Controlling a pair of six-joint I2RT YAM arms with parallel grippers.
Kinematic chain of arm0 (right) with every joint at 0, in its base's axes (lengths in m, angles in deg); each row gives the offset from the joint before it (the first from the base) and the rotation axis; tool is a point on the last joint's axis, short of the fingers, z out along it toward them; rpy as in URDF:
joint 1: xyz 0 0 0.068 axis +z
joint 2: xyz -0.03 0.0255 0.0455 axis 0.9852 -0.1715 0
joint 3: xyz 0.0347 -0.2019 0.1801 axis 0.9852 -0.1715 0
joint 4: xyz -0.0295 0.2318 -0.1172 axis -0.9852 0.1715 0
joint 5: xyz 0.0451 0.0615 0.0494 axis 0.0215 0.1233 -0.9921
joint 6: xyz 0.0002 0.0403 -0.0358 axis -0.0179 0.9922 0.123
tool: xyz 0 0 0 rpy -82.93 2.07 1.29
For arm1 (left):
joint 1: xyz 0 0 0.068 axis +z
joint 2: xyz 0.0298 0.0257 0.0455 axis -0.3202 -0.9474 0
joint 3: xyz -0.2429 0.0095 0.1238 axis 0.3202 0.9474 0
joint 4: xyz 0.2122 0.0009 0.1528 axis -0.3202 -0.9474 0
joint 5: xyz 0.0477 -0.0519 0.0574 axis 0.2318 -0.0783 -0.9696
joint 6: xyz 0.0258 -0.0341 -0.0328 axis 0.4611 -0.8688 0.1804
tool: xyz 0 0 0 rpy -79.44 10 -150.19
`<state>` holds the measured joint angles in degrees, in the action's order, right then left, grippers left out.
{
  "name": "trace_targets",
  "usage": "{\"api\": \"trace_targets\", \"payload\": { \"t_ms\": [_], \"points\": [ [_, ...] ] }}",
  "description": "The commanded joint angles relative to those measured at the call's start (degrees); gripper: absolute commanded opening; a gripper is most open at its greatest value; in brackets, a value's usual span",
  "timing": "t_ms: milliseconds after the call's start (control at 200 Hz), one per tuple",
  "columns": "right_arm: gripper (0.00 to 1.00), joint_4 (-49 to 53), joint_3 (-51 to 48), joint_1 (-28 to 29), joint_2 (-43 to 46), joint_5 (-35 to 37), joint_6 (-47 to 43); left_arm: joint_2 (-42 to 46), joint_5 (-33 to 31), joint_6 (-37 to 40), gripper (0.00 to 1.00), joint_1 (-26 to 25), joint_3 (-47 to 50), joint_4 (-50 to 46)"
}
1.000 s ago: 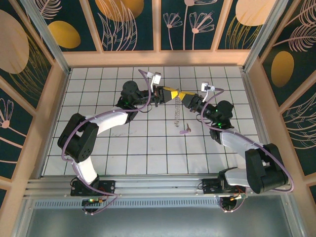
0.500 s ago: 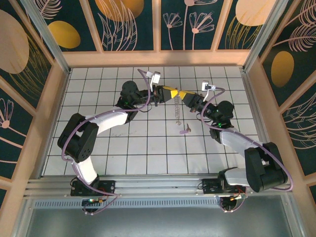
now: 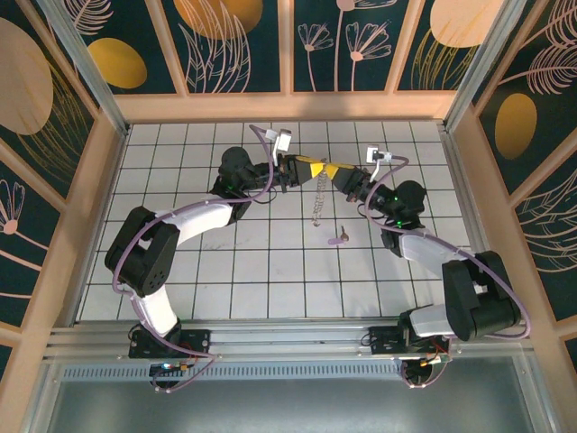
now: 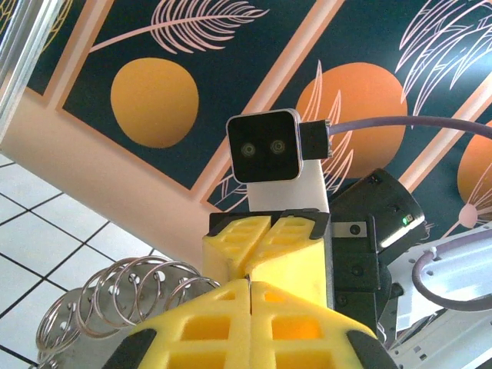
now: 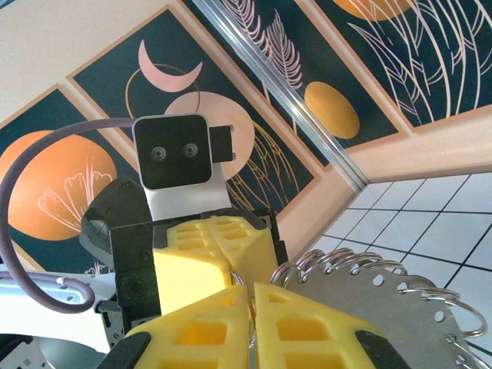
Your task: Put the keys on the keyring
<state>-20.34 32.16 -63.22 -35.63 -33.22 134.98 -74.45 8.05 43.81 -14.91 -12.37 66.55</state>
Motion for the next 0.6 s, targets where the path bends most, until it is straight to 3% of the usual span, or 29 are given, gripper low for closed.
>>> {"api": "trace_targets", "payload": {
  "t_ms": [0,100,335,455,591],
  "points": [
    [0.09,-3.5,2.5,0.2,-1.3,-2.4,0.5,-0.6,2.8,0.1,0.00,-0.9,-2.7,2.9],
    [0.00,-3.9,2.8,0.2,-2.0,-2.2,0.4,-0.9,2.9,0.5,0.00,-0.8,-3.1,2.3],
    [0.00,-5.6,2.7,-0.4,-2.4,-0.9,0.4,-0.8,0.2,-0.6,0.00,-0.9,-3.4,1.7],
    [0.00,-8.4,1.3,-1.4,-1.7,3.0,1.1,2.3,-8.6,-0.5,0.46,-0.7,-0.7,0.5],
    [0.00,-12.8,1.0,-2.0,-2.0,5.5,3.0,7.2,-19.4,-1.9,0.60,-0.8,3.8,1.9]
  ]
}}
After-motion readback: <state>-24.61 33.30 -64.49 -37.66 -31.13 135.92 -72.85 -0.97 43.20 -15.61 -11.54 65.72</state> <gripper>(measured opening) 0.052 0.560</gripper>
